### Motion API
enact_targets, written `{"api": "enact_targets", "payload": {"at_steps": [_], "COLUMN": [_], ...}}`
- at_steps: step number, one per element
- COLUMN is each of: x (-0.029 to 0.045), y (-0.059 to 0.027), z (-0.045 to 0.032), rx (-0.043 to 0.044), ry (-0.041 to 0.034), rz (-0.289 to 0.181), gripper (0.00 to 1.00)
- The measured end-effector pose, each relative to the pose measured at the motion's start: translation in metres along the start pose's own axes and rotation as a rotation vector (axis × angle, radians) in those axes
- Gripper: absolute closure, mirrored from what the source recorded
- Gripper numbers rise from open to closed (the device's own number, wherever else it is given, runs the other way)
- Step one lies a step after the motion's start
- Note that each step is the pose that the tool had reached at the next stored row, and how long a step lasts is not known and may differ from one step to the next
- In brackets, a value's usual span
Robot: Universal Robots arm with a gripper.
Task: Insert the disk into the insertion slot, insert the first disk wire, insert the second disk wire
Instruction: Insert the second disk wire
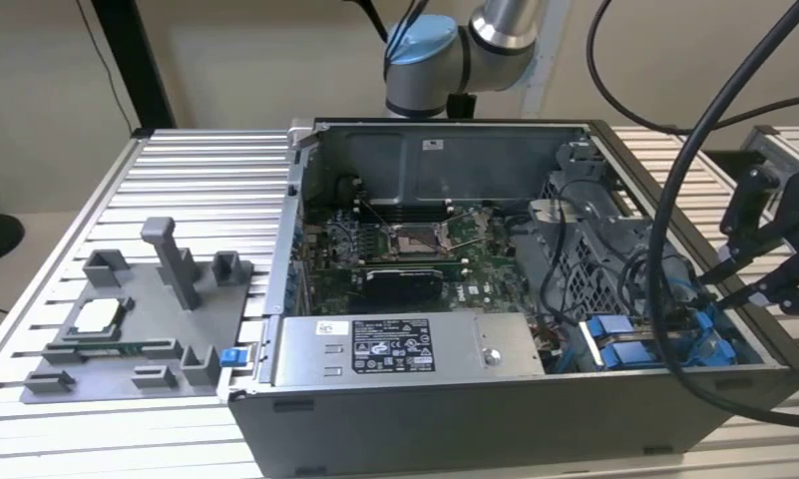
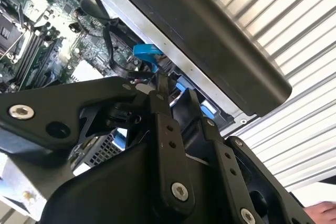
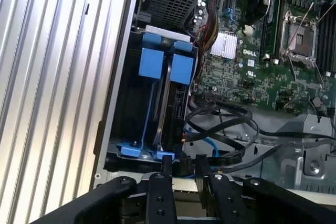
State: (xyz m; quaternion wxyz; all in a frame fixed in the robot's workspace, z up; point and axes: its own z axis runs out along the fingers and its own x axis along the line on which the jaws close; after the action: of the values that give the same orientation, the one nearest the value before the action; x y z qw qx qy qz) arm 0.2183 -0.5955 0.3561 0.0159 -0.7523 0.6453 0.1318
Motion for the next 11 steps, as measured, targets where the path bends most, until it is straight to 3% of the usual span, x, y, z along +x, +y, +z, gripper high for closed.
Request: {"api": "enact_targets", "payload": {"at_steps": [7,8,11], "x": [0.0013,0.0015,0.002], "y": [-0.0017,-0.0019,-0.0022], "z": [0.0053,0.0061,0.0077], "rx": [-0.0164,-0.0186,-0.023], "ry": [-0.0092,-0.0105,-0.0172], "rz": [0.002,0.003,0.002], "gripper": [0.0,1.0,1.0]}}
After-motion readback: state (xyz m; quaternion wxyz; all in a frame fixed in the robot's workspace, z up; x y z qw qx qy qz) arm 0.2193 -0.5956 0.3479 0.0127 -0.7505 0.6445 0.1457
